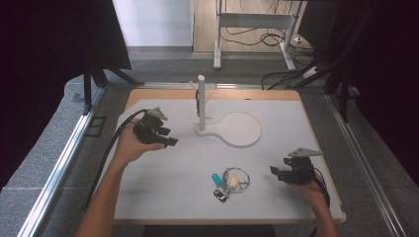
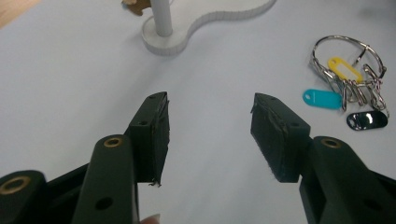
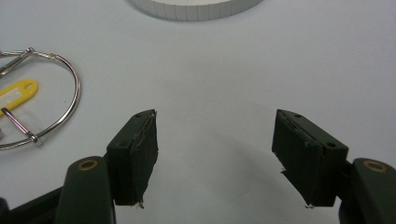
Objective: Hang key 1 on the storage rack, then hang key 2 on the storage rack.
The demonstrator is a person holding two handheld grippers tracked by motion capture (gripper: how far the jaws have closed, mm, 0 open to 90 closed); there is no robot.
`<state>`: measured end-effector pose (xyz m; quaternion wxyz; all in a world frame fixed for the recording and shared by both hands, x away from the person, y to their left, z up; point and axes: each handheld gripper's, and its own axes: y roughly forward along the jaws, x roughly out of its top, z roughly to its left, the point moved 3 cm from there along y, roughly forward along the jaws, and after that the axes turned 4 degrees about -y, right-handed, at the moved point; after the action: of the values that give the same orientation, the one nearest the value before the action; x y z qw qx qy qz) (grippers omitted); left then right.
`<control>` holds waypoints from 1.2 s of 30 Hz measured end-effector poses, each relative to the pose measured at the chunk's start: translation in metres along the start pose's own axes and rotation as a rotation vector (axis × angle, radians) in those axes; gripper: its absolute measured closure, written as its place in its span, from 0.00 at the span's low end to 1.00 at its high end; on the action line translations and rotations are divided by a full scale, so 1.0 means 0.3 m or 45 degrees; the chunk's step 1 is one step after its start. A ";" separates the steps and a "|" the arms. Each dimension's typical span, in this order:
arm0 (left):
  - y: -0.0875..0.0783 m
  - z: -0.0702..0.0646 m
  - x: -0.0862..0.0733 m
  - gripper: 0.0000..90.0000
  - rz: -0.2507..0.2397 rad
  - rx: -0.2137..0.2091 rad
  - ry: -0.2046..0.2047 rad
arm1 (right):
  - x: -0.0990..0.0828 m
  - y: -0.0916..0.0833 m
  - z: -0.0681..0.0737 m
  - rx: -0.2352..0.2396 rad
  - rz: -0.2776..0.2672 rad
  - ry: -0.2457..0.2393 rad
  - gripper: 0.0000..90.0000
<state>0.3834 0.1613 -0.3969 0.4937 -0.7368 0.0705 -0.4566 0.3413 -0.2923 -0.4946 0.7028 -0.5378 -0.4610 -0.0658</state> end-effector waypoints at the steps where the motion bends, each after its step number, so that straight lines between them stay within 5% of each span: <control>1: 0.003 -0.008 -0.020 0.52 -0.005 0.000 -0.009 | 0.000 0.002 0.002 0.000 0.002 0.001 0.35; 13: 0.037 -0.073 -0.160 0.50 0.005 0.002 -0.027 | 0.015 0.013 0.013 0.003 -0.002 -0.004 0.35; 19: 0.039 -0.087 -0.187 0.49 0.029 0.027 -0.015 | 0.023 -0.002 0.015 -0.004 -0.022 -0.004 0.35; 29: 0.074 -0.073 -0.226 0.47 0.039 -0.018 -0.037 | 0.042 -0.023 0.043 0.009 -0.052 -0.023 0.35; 36: 0.063 -0.066 -0.251 0.47 0.029 -0.014 -0.051 | 0.069 0.003 0.090 0.023 0.019 -0.079 0.41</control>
<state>0.3319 0.1804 -0.4554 0.4961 -0.7476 0.0713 -0.4357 0.3381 -0.2616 -0.4805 0.6934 -0.5365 -0.4794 -0.0396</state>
